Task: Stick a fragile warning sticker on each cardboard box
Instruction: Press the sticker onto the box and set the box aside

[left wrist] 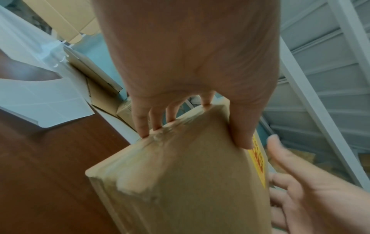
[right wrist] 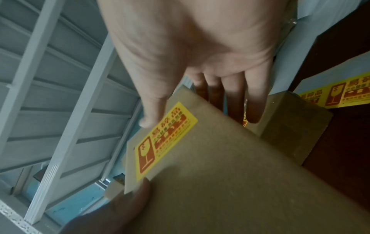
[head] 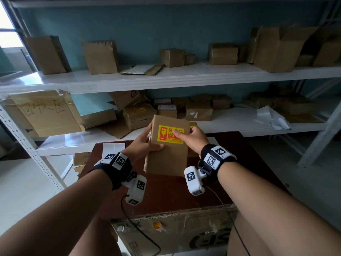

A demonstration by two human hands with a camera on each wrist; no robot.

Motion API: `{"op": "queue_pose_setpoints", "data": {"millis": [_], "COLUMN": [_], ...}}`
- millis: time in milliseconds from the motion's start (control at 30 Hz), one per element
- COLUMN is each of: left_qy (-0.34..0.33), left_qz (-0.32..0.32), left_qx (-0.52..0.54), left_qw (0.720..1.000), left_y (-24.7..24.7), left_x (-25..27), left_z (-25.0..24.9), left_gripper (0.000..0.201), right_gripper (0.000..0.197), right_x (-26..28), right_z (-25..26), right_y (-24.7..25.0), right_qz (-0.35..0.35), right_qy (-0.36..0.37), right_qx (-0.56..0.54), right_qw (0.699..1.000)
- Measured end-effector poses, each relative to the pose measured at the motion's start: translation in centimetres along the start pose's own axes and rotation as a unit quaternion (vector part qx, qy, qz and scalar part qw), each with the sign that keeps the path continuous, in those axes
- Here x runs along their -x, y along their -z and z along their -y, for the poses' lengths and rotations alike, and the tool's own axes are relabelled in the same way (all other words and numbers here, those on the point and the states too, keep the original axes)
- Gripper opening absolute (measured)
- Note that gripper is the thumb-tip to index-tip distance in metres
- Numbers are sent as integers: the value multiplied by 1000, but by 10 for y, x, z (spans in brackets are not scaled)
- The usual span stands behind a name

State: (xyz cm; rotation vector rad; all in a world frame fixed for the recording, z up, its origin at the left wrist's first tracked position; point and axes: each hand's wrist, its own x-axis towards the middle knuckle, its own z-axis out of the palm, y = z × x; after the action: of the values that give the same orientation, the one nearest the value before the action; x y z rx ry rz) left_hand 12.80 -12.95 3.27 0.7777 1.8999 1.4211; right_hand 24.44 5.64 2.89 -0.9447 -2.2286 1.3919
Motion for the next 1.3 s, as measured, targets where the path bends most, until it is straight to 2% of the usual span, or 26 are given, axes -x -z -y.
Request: {"op": "queue_pose_setpoints", "data": {"millis": [100,233,300,400,500,533,600,700,900,1033,1067,1167,1300], "left_qy": [-14,-14,-6,-3,-3,-4,3,23,9,6,8,17,43], "left_qz": [1,-11,-28,-52,-87,-96,-104,-101,-46,7,15,38,38], "left_qx": [10,23,41,70,104,110,111,107,80,30,21,-9,22], "left_qw": [1000,1000,999,996,991,989,988,989,996,1000,1000,999,998], "left_y": [-4,-6,-7,-10,-21,-26,-37,-54,-90,-121,-129,-151,-174], "left_x": [-1,2,1,-4,-14,-18,-28,-43,-72,-87,-89,-96,-104], "left_z": [-1,-5,-5,-7,-14,-17,-22,-28,-40,-46,-46,-37,-27], "left_gripper": [101,91,84,67,60,59,63,79,66,55,53,50,51], "right_gripper": [68,46,45,54,82,83,69,57,50,29,35,73,78], "right_x": [0,1,4,8,8,8,7,-1,-23,-39,-43,-56,-69], "right_z": [-1,-5,-4,-4,-14,-18,-26,-41,-61,-75,-79,-95,-116], "right_y": [4,9,16,23,25,27,31,42,81,112,120,138,149], "right_qz": [-37,-67,-62,25,113,127,139,101,-23,-57,-66,-93,-100], "right_qy": [21,17,-1,7,-41,-58,-67,-77,-104,-138,-157,-208,-239], "right_qx": [-4,-63,-102,-128,-189,-207,-215,-232,-321,-343,-328,-277,-243], "right_qw": [999,996,993,991,975,968,964,964,941,927,929,933,935]}}
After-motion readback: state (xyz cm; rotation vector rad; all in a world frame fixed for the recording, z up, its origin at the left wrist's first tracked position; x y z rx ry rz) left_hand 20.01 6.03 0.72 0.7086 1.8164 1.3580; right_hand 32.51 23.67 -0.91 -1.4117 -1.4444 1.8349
